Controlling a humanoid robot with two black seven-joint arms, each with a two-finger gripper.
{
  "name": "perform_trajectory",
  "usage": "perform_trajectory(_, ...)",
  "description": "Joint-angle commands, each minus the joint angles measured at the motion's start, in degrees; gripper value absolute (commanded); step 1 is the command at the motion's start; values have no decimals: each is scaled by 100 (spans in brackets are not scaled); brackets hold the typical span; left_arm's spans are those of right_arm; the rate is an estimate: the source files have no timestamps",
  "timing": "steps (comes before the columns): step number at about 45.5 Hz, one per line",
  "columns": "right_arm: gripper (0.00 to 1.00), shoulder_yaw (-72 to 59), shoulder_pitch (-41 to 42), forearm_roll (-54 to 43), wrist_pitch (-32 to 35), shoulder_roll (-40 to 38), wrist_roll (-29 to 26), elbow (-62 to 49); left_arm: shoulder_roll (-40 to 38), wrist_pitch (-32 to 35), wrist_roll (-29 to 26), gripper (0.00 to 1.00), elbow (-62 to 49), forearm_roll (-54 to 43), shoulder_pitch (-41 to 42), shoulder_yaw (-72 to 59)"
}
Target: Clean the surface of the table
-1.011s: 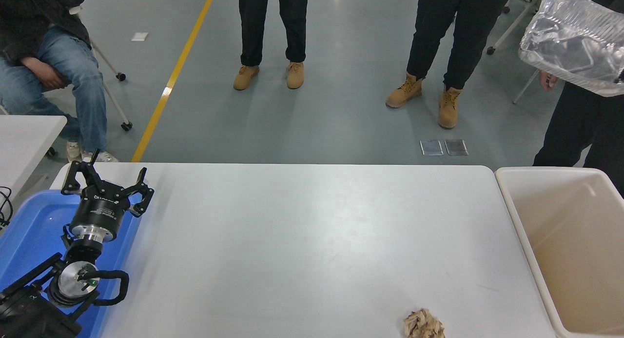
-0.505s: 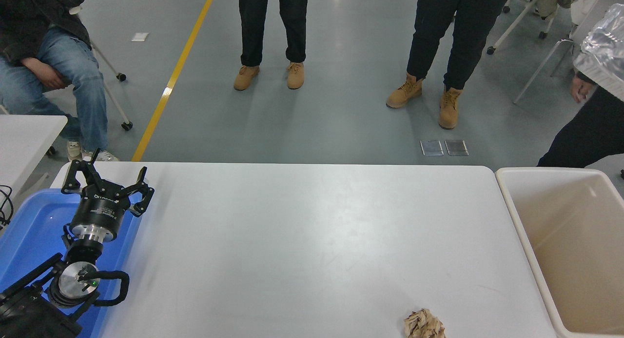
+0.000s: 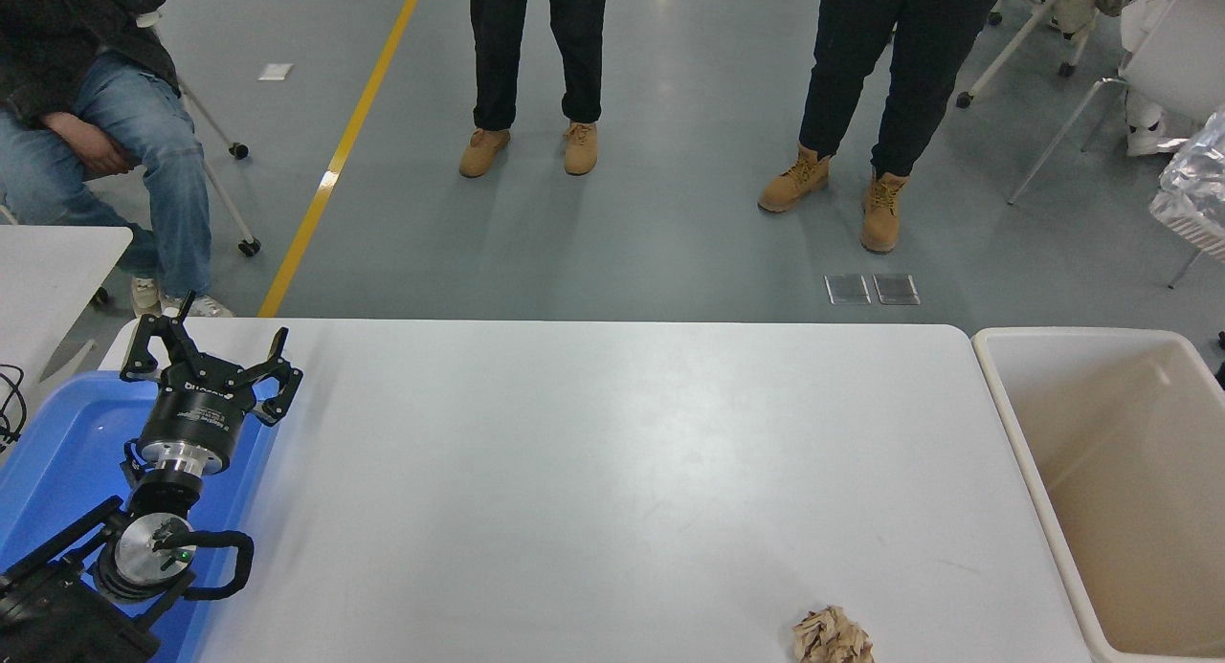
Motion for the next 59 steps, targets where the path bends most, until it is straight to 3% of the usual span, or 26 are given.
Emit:
perform_trajectory(1,0,8,-356,-36,-626,231,-488,255,0,0,0,99,0,0,0,0)
perform_trajectory(27,0,825,-593,-396,-1013,697,-1921,440,0,0,0,99,0,0,0,0)
perform_trajectory(59,0,1511,-1094,-370,-1347,1198,-2466,449,0,0,0,99,0,0,0,0)
